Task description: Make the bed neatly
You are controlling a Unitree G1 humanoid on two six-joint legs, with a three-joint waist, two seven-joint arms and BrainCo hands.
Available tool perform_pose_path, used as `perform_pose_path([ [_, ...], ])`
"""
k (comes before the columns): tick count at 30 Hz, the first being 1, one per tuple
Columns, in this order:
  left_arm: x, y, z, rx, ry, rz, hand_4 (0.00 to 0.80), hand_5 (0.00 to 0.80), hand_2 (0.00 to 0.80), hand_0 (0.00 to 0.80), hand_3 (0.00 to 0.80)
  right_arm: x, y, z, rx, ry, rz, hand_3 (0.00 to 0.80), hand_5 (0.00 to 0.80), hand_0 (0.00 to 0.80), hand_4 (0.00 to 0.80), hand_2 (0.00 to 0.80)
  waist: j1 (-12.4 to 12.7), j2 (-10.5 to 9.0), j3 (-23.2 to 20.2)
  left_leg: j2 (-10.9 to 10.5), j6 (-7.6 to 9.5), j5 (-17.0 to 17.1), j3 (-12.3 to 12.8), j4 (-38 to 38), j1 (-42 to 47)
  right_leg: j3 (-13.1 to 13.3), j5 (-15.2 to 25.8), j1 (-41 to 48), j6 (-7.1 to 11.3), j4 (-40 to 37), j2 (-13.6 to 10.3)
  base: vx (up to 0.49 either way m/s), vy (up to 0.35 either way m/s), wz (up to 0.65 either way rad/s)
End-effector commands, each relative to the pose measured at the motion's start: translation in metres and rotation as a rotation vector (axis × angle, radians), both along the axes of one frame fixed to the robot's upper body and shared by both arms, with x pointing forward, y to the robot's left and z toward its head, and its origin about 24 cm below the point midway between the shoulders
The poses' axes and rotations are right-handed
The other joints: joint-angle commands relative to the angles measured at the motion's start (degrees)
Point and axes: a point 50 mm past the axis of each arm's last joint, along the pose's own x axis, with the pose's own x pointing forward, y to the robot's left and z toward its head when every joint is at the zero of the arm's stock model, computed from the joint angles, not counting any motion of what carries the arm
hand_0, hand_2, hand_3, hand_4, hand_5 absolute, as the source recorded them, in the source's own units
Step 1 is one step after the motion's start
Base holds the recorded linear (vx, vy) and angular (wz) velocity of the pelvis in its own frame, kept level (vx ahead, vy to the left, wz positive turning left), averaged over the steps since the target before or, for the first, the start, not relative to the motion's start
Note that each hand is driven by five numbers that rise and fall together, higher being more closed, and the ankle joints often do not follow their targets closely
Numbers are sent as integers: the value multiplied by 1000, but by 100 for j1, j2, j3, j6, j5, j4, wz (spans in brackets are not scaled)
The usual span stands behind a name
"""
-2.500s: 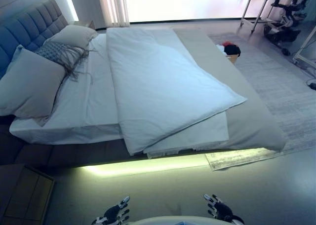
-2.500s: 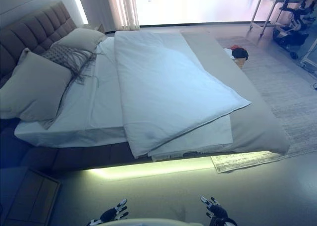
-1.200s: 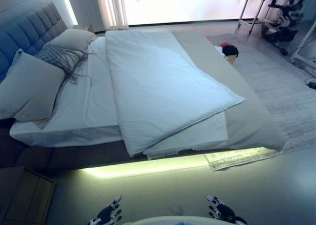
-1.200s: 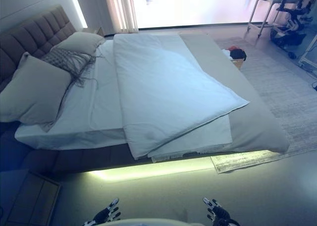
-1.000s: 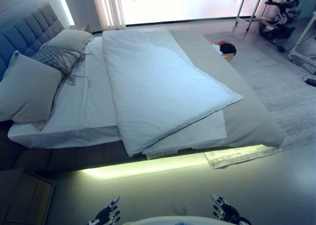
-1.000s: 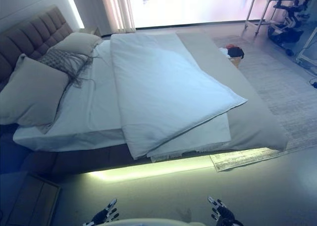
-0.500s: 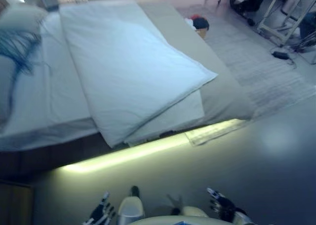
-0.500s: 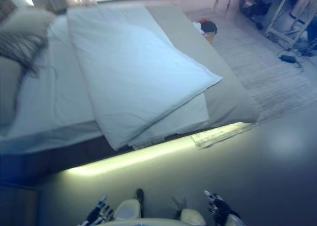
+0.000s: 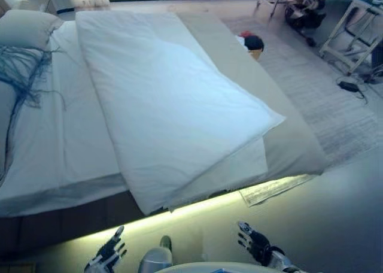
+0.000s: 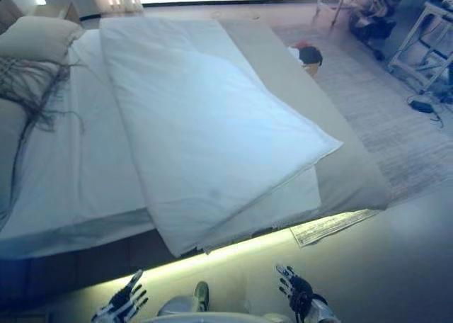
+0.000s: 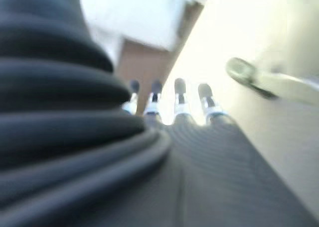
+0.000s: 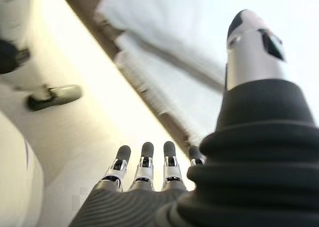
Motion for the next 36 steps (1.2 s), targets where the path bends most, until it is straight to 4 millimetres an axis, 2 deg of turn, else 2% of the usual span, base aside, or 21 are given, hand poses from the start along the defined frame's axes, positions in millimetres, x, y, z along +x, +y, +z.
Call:
perform_pose_path([
  [1, 11, -7, 1, -17, -45, -25, 0, 0, 0, 0, 0, 12, -23, 8, -32, -29, -64, 0, 0, 0, 0, 0, -113, 125, 123, -58, -188, -50, -109, 424, -552, -36, 1060, -491, -16, -1403, 195, 190, -101, 16],
  [3, 19, -9, 3, -31, -76, -12, 0, 0, 0, 0, 0, 14, -26, 9, -29, -32, -71, 0, 0, 0, 0, 0, -232, 78, 231, -120, -224, -350, -135, 441, -428, -88, 1623, -1001, 159, -2117, 71, 262, -132, 11],
  [4, 19, -11, 2, -41, -79, -8, 0, 0, 0, 0, 0, 13, -27, 9, -25, -29, -84, 0, 0, 0, 0, 0, -327, 76, 274, -127, -226, -536, -174, 453, -290, -30, 1764, -1238, 214, -2499, 67, 332, -115, 8],
  [5, 18, -12, 1, -45, -74, -7, 0, 0, 0, 0, 0, 11, -27, 9, -23, -26, -88, 0, 0, 0, 0, 0, -373, 92, 301, -113, -226, -632, -203, 479, -201, -12, 1789, -1269, 222, -2642, 81, 433, -130, 22],
  [6, 14, -14, 0, -51, -60, -3, 0, 0, 0, 0, 0, 9, -27, 8, -24, -23, -91, 0, 0, 0, 0, 0, -453, 72, 316, -117, -227, -837, -267, 586, -54, 122, 1812, -1357, 205, -2701, 103, 473, -158, 39],
  [8, 1, -19, -5, -54, -21, -18, 0, 0, 0, 0, 0, 5, -27, 7, -14, -16, -113, 0, 0, 0, 0, 0, -560, -28, 322, -84, -278, -1237, -417, 975, 203, 281, 1800, -1385, 173, -2355, 103, 515, -201, 62],
  [9, -5, -21, -7, -50, -3, -27, 0, 0, 0, 0, 0, 2, -27, 6, -19, -3, -117, 0, 0, 0, 0, 0, -614, -56, 299, -10, -247, -1306, -404, 1106, 230, 412, 1617, -1315, 183, -2100, 157, 454, -211, 95],
  [10, -12, -23, -9, -50, 12, -7, 0, 0, 0, 0, 0, -1, -26, 5, -23, 1, -115, 0, 0, 0, 0, 0, -628, -100, 248, 87, -293, -1315, -370, 1373, 230, 424, 1514, -1188, 192, -1768, 150, 370, -190, 126],
  [12, -17, -22, -10, -68, 16, 11, 0, 0, 0, 0, 0, 1, -30, 7, -22, -37, -168, 0, 0, 0, 0, 0, -613, -141, 239, 219, -375, -1266, -304, 1791, 97, 286, 1345, -1071, 132, -1600, 133, 286, -176, 138],
  [13, -15, -26, -11, -78, 21, -25, 0, 0, 0, 0, 0, 5, -35, 10, -7, -64, -226, 0, 0, 0, 0, 0, -573, -155, 271, 356, -447, -1020, -194, 1979, -146, 183, 1288, -899, 66, -1654, 125, 214, -149, 101],
  [14, -13, -31, -12, -86, 24, -63, 0, 0, 0, 0, 0, 9, -39, 12, 2, -90, -275, 0, 0, 0, 0, 0, -554, -138, 293, 490, -516, -829, -79, 1859, -292, 66, 1245, -742, 53, -1710, 137, 184, -89, 79],
  [15, -12, -35, -13, -90, 32, -96, 0, 0, 0, 0, 0, 11, -44, 14, 10, -115, -328, 0, 0, 0, 0, 0, -592, -114, 283, 626, -552, -758, 126, 1516, -190, -86, 1216, -674, 82, -1732, 128, 149, -18, 78],
  [16, -11, -37, -13, -91, 39, -113, 0, 0, 0, 0, 0, 13, -48, 16, 13, -136, -373, 0, 0, 0, 0, 0, -618, -121, 265, 702, -594, -755, 206, 1390, -101, -148, 1208, -658, 92, -1738, 94, 142, 24, 81],
  [18, -6, -41, -13, -86, 30, -128, 0, 0, 0, 0, 0, 22, -55, 22, 21, -198, -447, 0, 0, 0, 0, 0, -551, -88, 254, 641, -646, -627, 15, 1144, -180, -170, 1221, -570, 124, -1798, 56, 141, -4, 54],
  [20, -8, -38, -12, -77, 27, -138, 0, 0, 0, 0, 0, 29, -64, 28, 0, -249, -499, 0, 0, 0, 0, 0, -502, -71, 255, 690, -710, -618, 38, 1043, -85, -273, 1246, -519, 168, -1846, -16, 178, -45, 10],
  [23, -20, -26, -12, -47, 68, -148, 0, 0, 0, 0, 0, 38, -73, 34, -19, -275, -591, 0, 0, 0, 0, 0, -426, -53, 244, 724, -710, -670, 42, 996, 46, -317, 1227, -463, 253, -1846, -85, 197, -79, 14],
  [27, -27, -18, -10, -44, 74, -136, 0, 0, 0, 0, 0, 55, -84, 45, 5, -288, -658, 0, 0, 0, 0, 0, -311, -5, 316, 756, -719, -722, -64, 1140, -56, -334, 1106, -448, 281, -1737, -98, 146, -73, 10],
  [30, -10, -21, -7, -65, -4, -176, 0, 0, 0, 0, 0, 84, -95, 64, 44, -372, -690, 0, 0, 0, 0, 0, -182, 95, 569, 785, -768, -712, -197, 1385, -467, -356, 1030, -648, 272, -1575, -151, -68, -41, 18],
  [32, 15, -23, 1, -88, -115, -202, 0, 0, 0, 0, 0, 111, -100, 84, 69, -451, -708, 0, 0, 0, 0, 0, -139, 152, 870, 817, -778, -711, -264, 1660, -916, -349, 983, -996, 260, -1317, -227, -251, -48, 20],
  [34, 48, -27, 13, -110, -246, -222, 0, 0, 0, 0, 0, 139, -104, 107, 85, -522, -721, 0, 0, 0, 0, 0, -114, 216, 1234, 839, -796, -718, -375, 2040, -1500, -314, 951, -1503, 227, -954, -310, -295, -82, 19],
  [36, 71, -32, 23, -121, -339, -226, 0, 0, 0, 0, 0, 156, -107, 123, 109, -565, -742, 0, 0, 0, 0, 0, -106, 254, 1454, 827, -793, -756, -455, 2366, -1993, -246, 902, -1968, 189, -643, -347, -242, -66, 27],
])
